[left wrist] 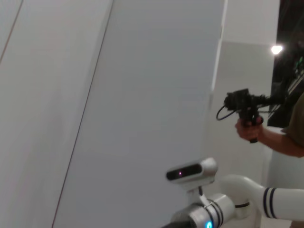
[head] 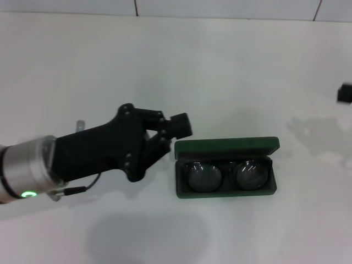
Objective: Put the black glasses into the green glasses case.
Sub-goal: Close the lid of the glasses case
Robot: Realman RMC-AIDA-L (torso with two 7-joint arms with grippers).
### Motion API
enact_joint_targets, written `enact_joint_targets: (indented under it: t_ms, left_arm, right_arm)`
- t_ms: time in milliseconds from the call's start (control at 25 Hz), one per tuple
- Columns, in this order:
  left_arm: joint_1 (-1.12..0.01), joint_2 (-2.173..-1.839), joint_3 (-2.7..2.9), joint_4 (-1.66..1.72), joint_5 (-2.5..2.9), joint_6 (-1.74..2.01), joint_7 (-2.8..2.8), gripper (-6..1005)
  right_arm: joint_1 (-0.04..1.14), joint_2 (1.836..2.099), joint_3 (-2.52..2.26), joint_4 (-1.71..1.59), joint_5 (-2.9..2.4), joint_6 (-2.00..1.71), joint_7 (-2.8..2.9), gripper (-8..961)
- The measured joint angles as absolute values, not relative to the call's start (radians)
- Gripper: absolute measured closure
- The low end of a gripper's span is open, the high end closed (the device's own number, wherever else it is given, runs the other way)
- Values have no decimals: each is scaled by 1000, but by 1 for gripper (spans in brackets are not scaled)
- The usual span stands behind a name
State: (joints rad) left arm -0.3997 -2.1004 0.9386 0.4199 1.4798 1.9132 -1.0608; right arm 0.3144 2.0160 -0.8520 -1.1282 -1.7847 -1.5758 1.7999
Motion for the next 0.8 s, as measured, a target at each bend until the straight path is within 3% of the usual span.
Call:
enact_joint_targets:
  t_ms: [240, 800]
  left_arm:
    - [-407, -2099, 1095, 524, 1375, 1769, -1135, 967]
    - [-335, -2092, 1303, 1396, 1779, 1516, -1811, 968]
  right_arm:
    - [328, 2014, -763, -1027, -1749, -1568, 1691, 812]
    - [326, 2015, -751, -918, -1715, -1575, 1583, 812]
